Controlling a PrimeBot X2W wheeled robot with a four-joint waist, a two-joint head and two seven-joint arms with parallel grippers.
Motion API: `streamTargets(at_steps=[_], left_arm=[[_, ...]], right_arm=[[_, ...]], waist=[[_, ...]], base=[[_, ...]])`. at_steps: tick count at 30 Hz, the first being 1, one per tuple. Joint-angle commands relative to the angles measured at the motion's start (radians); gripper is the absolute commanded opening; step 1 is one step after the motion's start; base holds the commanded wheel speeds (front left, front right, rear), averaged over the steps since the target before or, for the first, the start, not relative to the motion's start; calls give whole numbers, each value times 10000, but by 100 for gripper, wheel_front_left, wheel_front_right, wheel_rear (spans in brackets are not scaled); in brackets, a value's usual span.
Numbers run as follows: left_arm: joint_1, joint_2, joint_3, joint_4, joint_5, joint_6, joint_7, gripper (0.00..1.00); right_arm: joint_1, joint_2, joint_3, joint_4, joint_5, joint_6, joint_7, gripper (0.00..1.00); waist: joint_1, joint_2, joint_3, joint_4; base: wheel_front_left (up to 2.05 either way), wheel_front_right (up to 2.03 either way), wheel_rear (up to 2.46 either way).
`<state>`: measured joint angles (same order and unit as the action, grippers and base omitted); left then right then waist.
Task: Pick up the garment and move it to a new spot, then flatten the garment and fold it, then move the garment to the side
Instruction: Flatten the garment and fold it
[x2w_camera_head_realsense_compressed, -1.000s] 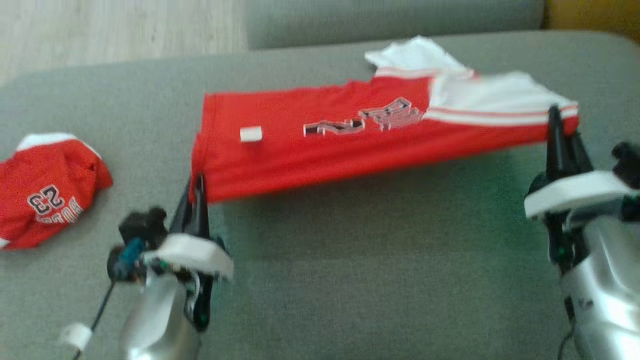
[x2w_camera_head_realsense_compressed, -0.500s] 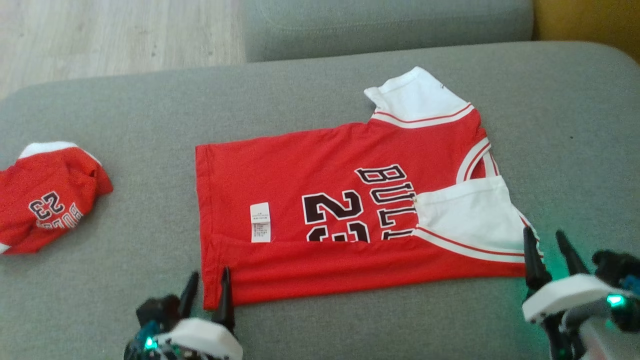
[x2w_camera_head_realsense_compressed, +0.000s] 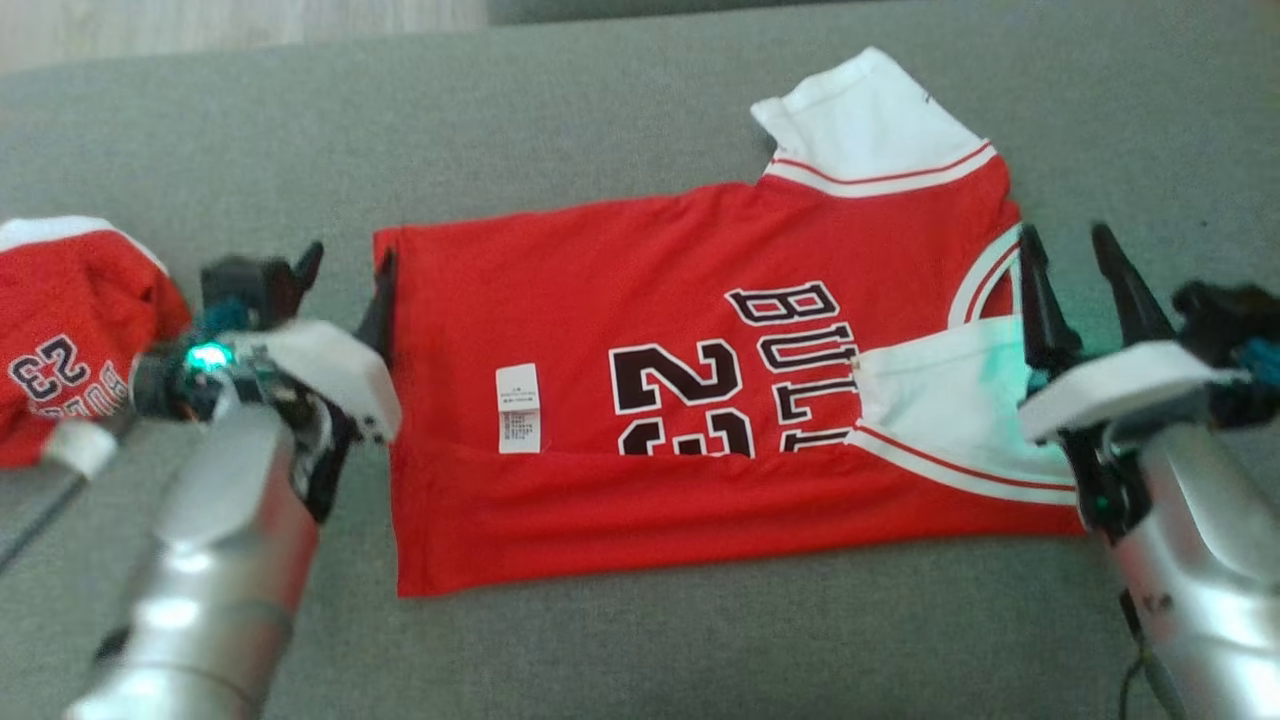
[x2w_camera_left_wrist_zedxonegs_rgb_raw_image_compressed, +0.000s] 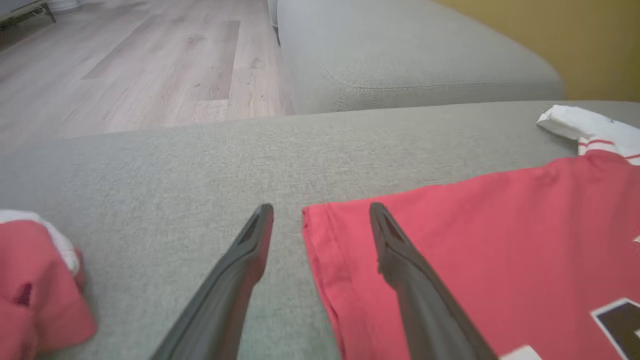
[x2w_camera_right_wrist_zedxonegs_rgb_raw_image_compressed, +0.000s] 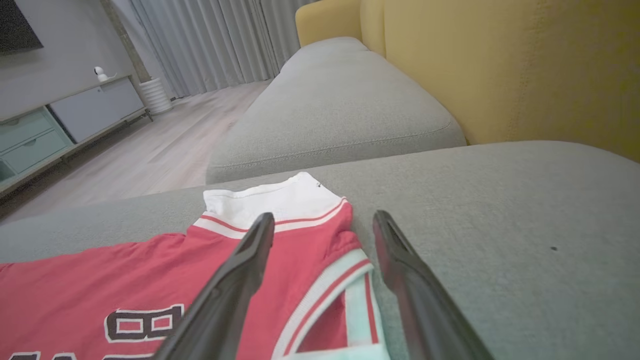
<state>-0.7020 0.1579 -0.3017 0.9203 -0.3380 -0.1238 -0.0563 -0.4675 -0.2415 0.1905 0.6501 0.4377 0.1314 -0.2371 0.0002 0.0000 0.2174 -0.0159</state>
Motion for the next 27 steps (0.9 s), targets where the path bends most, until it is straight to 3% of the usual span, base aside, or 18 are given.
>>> streamTargets(at_steps=[1,8,22,23,24,25,26,27], left_arm=[[-299,420,98,-58,-80,-24,163,100],[-1233,826,-764,343,-1034,-65,1011,100],[-2132,948,-2000,705,-2185,-68,532,100],[-2203,926,-2091,764,-2234,-68,554,92],[-2248,891,-2198,821,-2294,-68,603,52],[-2295,875,-2274,871,-2360,-68,604,20],[-2353,880,-2377,895,-2374,-68,549,0],[-2414,884,-2440,925,-2401,-68,447,0]], right_arm=[[-333,-150,294,-229,-136,-7,5,100],[-1274,-135,1085,8,-34,-7,-28,100],[-2592,-434,1999,634,157,-7,17,100],[-2754,-464,2106,714,142,-7,98,100],[-2910,-482,2174,797,164,-7,154,100],[-3058,-505,2248,896,169,-7,240,100],[-3206,-534,2324,993,164,-7,323,100],[-3350,-561,2360,1084,189,-7,375,100]], waist=[[-2,0,261,-72],[-2,0,862,-180],[-2,0,1626,-167],[-2,0,1687,-166],[-2,0,1733,-158],[-2,0,1776,-144],[-2,0,1819,-125],[-2,0,1865,-88]], base=[[0,0,0],[0,0,0],[0,0,0],[0,0,0],[0,0,0],[0,0,0],[0,0,0],[0,0,0]])
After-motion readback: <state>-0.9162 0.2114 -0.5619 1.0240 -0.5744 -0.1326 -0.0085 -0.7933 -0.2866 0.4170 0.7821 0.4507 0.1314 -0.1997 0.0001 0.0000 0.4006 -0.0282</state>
